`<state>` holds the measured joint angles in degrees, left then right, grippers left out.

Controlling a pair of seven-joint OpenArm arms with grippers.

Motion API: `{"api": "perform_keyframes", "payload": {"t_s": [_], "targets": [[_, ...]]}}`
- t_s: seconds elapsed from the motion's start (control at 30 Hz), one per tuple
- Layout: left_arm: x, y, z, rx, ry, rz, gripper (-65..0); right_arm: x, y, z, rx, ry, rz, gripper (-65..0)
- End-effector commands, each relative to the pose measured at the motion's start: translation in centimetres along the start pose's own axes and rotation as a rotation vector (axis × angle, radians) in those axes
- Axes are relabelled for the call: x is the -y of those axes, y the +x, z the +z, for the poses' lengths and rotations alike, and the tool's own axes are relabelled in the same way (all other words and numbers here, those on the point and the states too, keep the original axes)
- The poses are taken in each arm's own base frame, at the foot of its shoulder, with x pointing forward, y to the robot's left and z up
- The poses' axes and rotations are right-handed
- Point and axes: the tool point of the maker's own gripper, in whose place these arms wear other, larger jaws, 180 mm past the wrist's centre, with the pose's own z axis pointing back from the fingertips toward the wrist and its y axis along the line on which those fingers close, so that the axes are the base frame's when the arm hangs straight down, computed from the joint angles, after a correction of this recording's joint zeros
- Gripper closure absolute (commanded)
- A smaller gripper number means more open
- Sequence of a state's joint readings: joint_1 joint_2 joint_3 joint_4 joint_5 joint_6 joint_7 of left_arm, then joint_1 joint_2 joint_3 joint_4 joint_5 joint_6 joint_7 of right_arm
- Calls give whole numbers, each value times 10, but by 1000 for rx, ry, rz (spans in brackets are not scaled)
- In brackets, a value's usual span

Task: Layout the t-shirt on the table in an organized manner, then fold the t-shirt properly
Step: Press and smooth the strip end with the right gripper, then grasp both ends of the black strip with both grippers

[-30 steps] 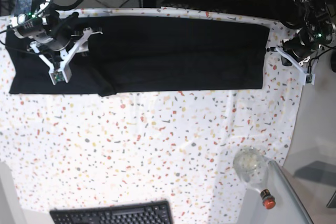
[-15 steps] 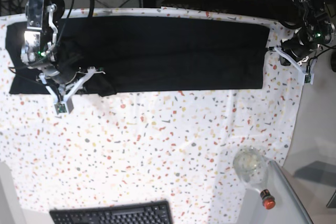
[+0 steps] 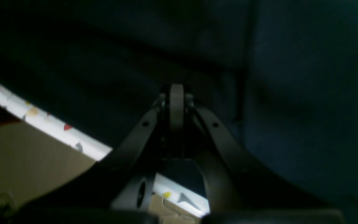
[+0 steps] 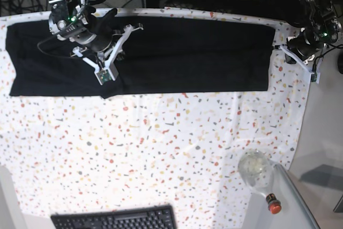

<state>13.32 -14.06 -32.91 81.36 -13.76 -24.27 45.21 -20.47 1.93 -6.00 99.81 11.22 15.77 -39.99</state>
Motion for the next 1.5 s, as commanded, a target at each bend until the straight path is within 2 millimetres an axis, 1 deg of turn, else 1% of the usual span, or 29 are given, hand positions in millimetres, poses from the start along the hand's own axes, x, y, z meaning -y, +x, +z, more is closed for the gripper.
{"api": "perform_keyframes", "payload": {"t_s": [0.0,0.1,0.13,0.2,0.3,0.4,0.47,0.57,0.6,0.67,0.77,0.87,0.93,1.0,1.07,1.1,1.17,1.2,1.23,1.27,1.33,1.37,1.4,1.47], "targets": [[-6,14,4,40,9,-10,0,-1,26,6,82,3,10,0],[-4,15,4,43,6,-13,0,18,57,10,149,-39,13,0],[-3,15,4,44,5,-14,0,26,68,7,165,-51,14,0],[-3,14,4,42,4,-13,0,37,77,-8,151,-58,7,0],[-2,15,4,43,3,-14,0,49,78,-33,98,-57,-8,0],[-2,14,4,41,3,-14,0,54,64,-53,26,-47,-33,0],[-4,13,4,40,6,-11,0,54,54,-58,-7,-43,-45,0],[-5,10,4,33,8,-9,0,50,39,-58,-33,-37,-51,0],[-5,10,4,33,8,-9,0,48,38,-54,-27,-36,-50,0],[-5,11,4,35,8,-9,0,45,42,-44,5,-39,-37,0],[-5,14,4,41,7,-8,0,43,57,-17,89,-61,-8,0],[-3,17,5,48,6,-15,0,72,64,22,159,-153,10,0],[-2,18,7,54,7,-25,0,107,59,43,184,-246,-52,0],[1,25,12,78,7,-42,0,140,48,55,182,-326,-117,0],[13,23,15,91,-9,-36,0,169,28,59,148,-385,-192,0],[18,23,15,98,-18,-29,0,180,17,59,127,-405,-222,0],[32,18,12,94,-41,-7,0,203,-3,59,90,-440,-292,0],[40,16,9,88,-60,-12,0,214,-12,63,73,-461,-312,0],[52,12,5,72,-86,-27,0,222,-24,63,51,-473,-335,0],[63,7,0,52,-113,-45,0,229,-28,62,46,-480,-350,0],[76,-6,-8,9,-147,-62,0,236,-35,54,62,-482,-376,0],[78,-10,-11,0,-155,-62,0,240,-38,53,71,-488,-376,0],[80,-9,-14,8,-162,-64,0,245,-40,53,76,-497,-374,0],[79,-9,-17,28,-165,-56,0,247,-42,51,77,-497,-373,0]]}}
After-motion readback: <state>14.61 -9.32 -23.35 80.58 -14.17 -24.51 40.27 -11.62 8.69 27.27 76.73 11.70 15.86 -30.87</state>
